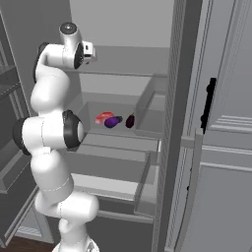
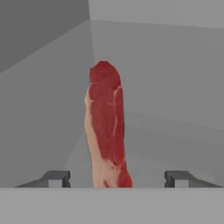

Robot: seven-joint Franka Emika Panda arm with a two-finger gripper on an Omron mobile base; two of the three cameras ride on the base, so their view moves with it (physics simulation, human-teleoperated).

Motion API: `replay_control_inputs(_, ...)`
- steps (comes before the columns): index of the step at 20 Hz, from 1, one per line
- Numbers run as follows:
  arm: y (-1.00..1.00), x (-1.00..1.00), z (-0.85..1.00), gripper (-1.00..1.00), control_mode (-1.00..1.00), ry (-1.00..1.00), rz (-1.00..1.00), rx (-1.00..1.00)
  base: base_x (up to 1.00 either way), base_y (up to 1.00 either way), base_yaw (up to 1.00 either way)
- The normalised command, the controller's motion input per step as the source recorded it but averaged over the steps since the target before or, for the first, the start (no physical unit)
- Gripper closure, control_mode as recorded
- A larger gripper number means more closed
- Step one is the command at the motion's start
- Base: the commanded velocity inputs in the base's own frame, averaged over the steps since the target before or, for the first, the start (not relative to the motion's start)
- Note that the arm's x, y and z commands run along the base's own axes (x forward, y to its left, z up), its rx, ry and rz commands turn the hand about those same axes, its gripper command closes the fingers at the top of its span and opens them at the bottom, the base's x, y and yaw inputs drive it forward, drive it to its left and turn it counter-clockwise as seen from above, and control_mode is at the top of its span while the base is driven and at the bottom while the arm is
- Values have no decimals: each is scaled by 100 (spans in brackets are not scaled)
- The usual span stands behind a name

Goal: Place one eggplant and one steak in each tupperware on the nearby counter, to pack two identical lunches.

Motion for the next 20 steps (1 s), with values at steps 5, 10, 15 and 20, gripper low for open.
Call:
replay_control_inputs(5,0,3,-22,100,-100,-5,0,0,0,0,0)
replay_control_inputs(10,0,-3,-23,100,-100,-1,0,0,0,0,0)
replay_control_inputs(15,-35,-88,-5,100,-100,-12,0,9,0,0,0)
replay_control_inputs(20,-74,-100,14,100,-100,-33,0,22,0,0,0)
